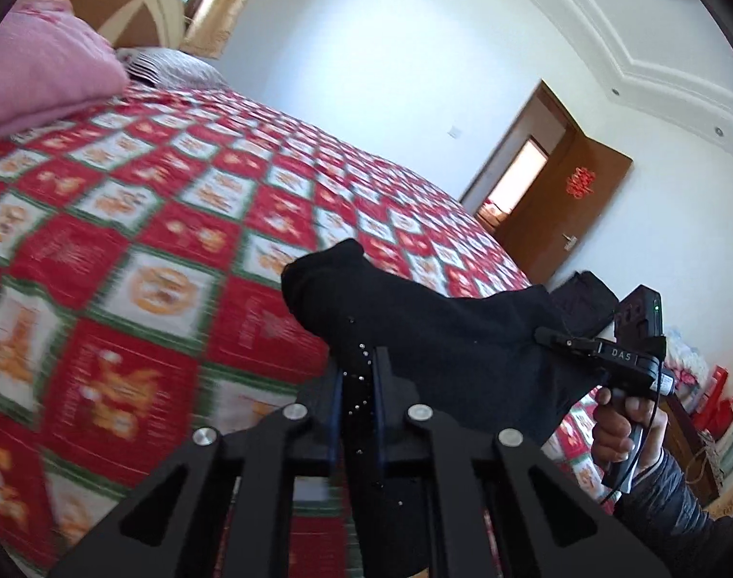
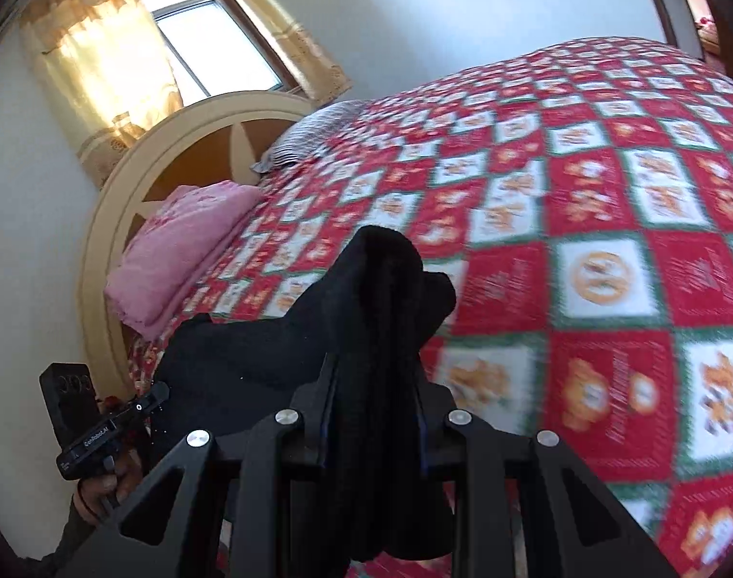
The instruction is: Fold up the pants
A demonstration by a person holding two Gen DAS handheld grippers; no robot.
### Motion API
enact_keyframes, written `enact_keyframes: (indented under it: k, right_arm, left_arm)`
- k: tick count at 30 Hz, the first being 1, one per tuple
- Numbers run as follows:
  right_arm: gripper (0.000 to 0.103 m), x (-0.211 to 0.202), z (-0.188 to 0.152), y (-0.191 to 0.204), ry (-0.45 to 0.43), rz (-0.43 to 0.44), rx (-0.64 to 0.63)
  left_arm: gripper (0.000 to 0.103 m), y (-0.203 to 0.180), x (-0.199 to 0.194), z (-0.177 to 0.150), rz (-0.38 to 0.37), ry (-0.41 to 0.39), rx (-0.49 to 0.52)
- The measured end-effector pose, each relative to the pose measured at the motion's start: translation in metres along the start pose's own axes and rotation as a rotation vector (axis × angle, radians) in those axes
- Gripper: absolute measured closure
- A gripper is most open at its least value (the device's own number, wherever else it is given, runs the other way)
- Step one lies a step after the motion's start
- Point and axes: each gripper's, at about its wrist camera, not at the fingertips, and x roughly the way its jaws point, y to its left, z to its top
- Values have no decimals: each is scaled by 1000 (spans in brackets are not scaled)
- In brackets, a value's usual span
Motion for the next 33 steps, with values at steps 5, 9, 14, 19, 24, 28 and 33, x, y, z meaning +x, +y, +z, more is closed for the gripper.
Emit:
enact_keyframes:
  k: [5,9,14,19,24,28,33]
  right_arm:
    - [77,67,13,41,52,76,-48]
    - [76,124,1,40,150,21,-32]
    - [45,128,-8,0,150,-17,75]
    - [34,82,-4,-9,40,-102,97]
    - [34,45,-10,28,-68,57,15]
    - [34,65,-31,59,60,211,-65]
    - [36,83,-48,30,114,182,30]
  left_arm:
    - [92,46,-15,7,121,-34,-19]
    - [85,83,16,-12,210,78,-49]
    - [72,90,19,-24,222,51,-56]
    - [54,84,3,-18,287,16,-32]
    - [35,62,-10,-9,285,-76,10]
    - [32,45,5,-13,250,-41,53]
    - [31,50,31,-30,326,37,83]
